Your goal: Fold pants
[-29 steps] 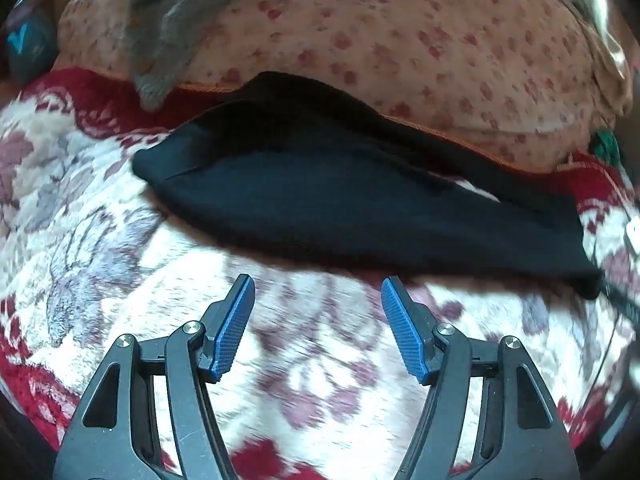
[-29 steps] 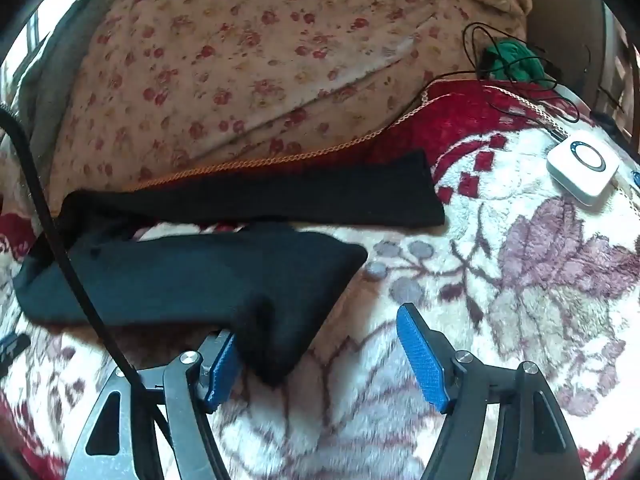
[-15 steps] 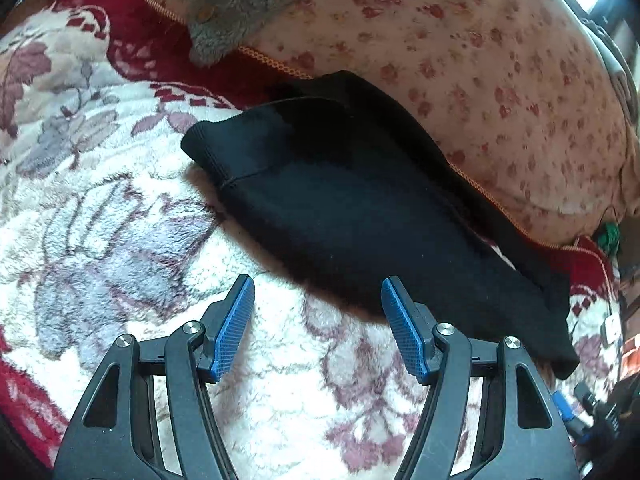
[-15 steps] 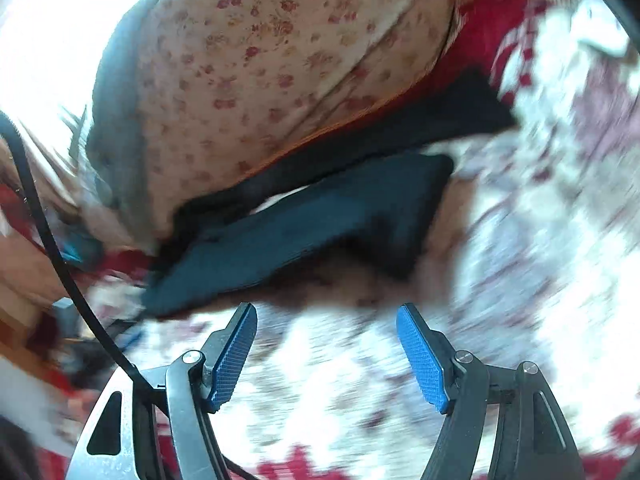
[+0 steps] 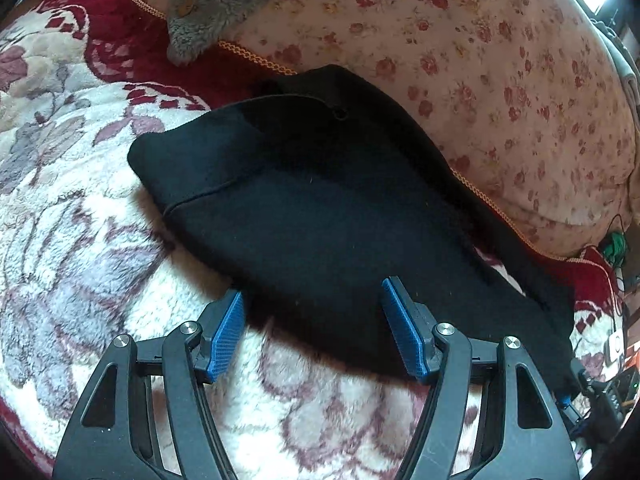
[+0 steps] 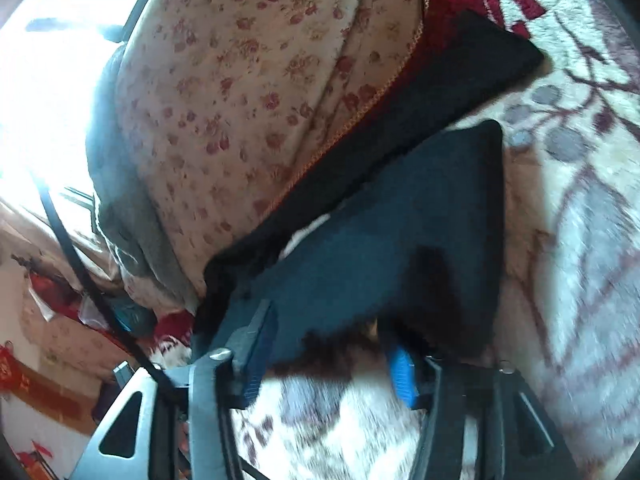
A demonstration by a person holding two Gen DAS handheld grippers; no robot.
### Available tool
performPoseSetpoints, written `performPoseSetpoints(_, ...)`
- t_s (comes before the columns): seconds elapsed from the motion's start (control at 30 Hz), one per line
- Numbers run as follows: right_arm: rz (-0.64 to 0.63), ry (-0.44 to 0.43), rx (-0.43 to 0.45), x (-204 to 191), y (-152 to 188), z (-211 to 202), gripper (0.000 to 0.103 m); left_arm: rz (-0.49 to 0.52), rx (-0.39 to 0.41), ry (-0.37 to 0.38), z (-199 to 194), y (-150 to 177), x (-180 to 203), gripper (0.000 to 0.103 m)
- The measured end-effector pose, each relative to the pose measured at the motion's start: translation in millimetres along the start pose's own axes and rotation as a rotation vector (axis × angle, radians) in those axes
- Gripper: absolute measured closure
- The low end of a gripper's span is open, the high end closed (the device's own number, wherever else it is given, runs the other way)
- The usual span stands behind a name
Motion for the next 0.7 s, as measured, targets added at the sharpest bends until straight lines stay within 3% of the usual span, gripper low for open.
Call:
performPoseSetpoints(0.03,0.001,-0.013,0.009,2.2,-1.1,2.3,0.07,0.003,0.005,0.001,0.4,-1.2,0.1,0.041)
performPoseSetpoints(0.13,0.0,-0.066,0.044,2.4,-6.8,8.6,0.083,0.013,-0.007,-0.011,5.5,-3.7,-3.6,0.088)
performPoseSetpoints(0.3,-0.095,-0.076,0.137,-0.9,-7.4,2.1,0.095,0.02,0.009,0.018,1.3,-6.7,-2.6,0.094)
performPoseSetpoints(0.53,-0.191,-0.069,0.144,-8.8,1.6,-18.5,0.096,0.049,0.048,0.062,-28.7,-9.8,9.9,0.094)
performPoseSetpoints(0.7,-0.245,-0.119,0.168,-25.2,17.0,-41.0,0.096,0.086,0.071,0.076,-61.1,-2.9,10.0,0.095)
Point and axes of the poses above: each gripper's, at about its wrist camera, not at the fingertips, and z roughly the way its jaws point, x to its right, y to its underside, the point moved 5 cm from there along z, roughly the way its jaws point, and after that the axes turned 14 degrees about y, right-handed, at the moved point
